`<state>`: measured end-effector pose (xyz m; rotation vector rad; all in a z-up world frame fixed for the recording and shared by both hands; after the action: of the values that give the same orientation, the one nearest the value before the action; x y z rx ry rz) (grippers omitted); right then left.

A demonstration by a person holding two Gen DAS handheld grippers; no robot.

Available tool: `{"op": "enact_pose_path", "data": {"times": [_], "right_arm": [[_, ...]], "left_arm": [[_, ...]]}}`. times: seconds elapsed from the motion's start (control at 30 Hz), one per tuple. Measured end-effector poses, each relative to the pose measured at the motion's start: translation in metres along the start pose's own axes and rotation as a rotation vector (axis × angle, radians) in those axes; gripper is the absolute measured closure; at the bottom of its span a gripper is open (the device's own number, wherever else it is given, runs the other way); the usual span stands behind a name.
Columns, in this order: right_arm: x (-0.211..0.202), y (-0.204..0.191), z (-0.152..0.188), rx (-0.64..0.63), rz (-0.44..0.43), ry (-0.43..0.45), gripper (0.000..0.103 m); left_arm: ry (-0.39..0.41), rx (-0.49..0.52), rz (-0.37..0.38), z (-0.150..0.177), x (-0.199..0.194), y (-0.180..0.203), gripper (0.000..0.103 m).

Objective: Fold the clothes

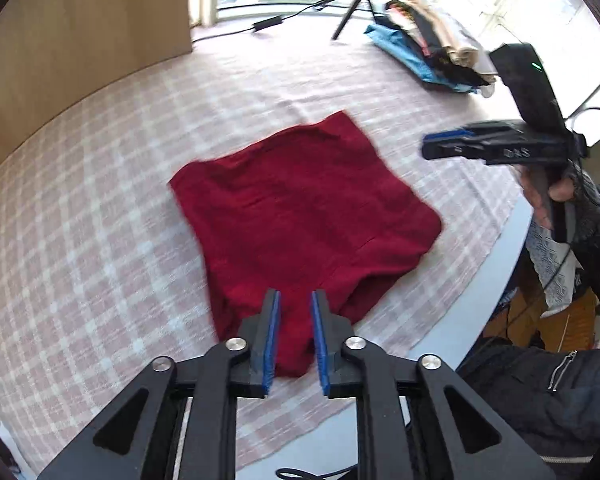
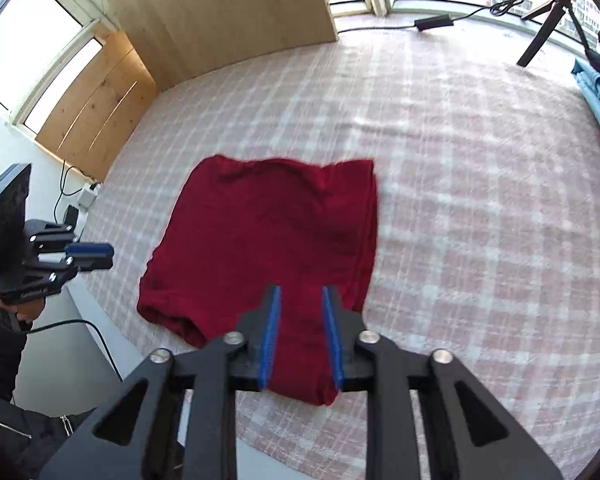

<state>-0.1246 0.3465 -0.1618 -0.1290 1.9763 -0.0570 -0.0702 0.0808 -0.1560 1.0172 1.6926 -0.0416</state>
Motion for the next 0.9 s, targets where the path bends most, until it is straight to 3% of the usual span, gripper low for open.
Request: {"op": "enact_pose_path", "data": {"times": [0.1,0.23,0.37,0.5,0.63,0.8,0.9], "right_arm": [[0.001,0.019,-0.023,0.007,0.002,0.024,0.06],[0.035,0.035,-0.05,-0.007,-0.047,-0.027,0.06],[0.073,0.039,-0.064,-0.025,-0.127,-0.102,0.06],[0.09,0.031,-0.065,-0.098,-0.176,-0.139,0.06],[0.1,0.02,-0.061,-0.162,-0.176,-0.171,0.06],[0.11,0.019,-0.066,-0.145,-0.201,-0.189,0.061],[0.115,0.015,-0.065,-0.158,-0.18,-0.218,0.087]], "left_arm": [[0.025,0.049,0.053,-0.011,0.036,0.043,0.073],[0.031,0.077,0.023,-0.021,0.091,0.08,0.072],[0.003,0.006,-0.022,-0.029,0.135,0.09,0.072],[0.008,-0.025,-0.111,-0.036,0.157,0.095,0.072],[0.034,-0.064,-0.133,-0.039,0.168,0.094,0.072],[0.054,-0.079,-0.139,-0.03,0.173,0.089,0.075],[0.074,-0.092,-0.116,-0.028,0.168,0.087,0.09]]}}
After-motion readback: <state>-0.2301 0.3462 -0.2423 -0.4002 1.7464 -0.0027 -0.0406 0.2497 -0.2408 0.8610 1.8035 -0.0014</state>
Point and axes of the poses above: each gripper's, at about its wrist camera, not at the fingertips, and x roughly the way its jaws point, y to its right, z to its underside, the point moved 3 cm from there along x, roughly the way its jaws point, and after that the axes turned 15 degrees about z, right-handed, at the moved point
